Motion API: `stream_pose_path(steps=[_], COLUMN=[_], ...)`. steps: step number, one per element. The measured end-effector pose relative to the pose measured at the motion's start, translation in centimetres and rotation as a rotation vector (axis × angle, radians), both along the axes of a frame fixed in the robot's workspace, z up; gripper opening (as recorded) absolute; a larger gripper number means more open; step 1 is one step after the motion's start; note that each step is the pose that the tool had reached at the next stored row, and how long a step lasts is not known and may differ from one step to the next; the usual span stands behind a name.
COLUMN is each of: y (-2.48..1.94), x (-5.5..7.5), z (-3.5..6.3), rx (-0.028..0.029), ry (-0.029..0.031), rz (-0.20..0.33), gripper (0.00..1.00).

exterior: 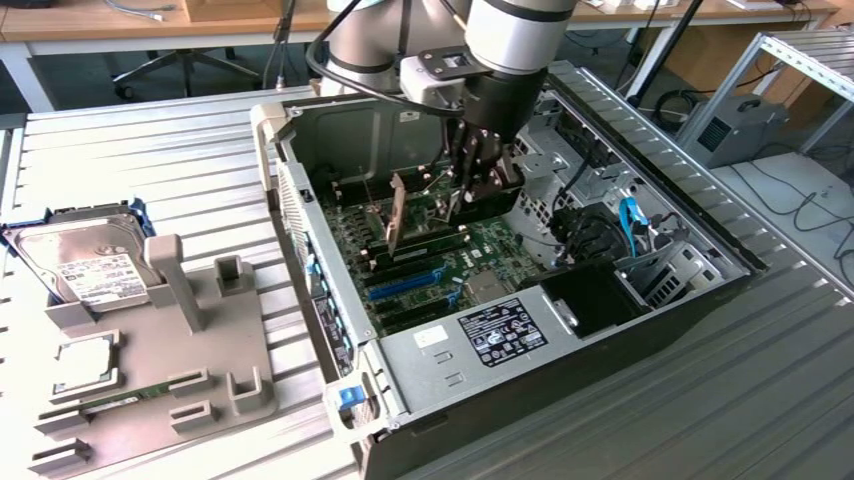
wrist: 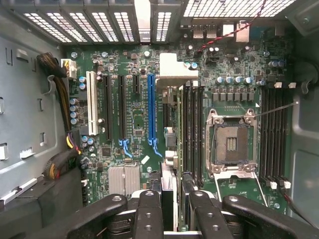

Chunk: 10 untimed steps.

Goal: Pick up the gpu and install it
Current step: 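Insert the gpu into the slot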

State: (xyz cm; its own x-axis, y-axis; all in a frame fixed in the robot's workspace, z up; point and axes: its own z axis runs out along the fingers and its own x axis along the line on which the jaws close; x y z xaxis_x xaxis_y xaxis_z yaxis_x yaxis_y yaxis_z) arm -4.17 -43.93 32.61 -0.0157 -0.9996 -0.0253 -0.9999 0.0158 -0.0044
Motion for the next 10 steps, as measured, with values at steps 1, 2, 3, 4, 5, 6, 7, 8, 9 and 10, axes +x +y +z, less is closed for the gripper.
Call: stream_pose_path(steps=[1,2,3,4,5,6,7,8,9,10], y=[0.0,-0.01,-0.01,-0.01,-0.02,-0.02,-0.02,-0.02,-0.02,-0.02], x=[0.0,0.0,0.0,-0.01,-0.01,-0.03,-0.06,-0.12,-0.17,-0.23], z=[-0.04,-0.06,-0.08,-0.11,-0.13,-0.17,-0.19,-0.22,-0.24,-0.26], rx=[-0.0001,0.0,0.0,0.0,0.0,-0.0001,-0.0001,0.0,0.0,0.0], ry=[0.0,0.0,0.0,0.0,0.0,0.0,0.0,-0.0001,0.0,0.0], rz=[0.0,0.0,0.0,0.0,0.0,0.0,0.0,0.0,0.0,0.0], gripper=[0.26,0.26,0.26,0.26,0.26,0.26,0.26,0.26,0.26,0.26])
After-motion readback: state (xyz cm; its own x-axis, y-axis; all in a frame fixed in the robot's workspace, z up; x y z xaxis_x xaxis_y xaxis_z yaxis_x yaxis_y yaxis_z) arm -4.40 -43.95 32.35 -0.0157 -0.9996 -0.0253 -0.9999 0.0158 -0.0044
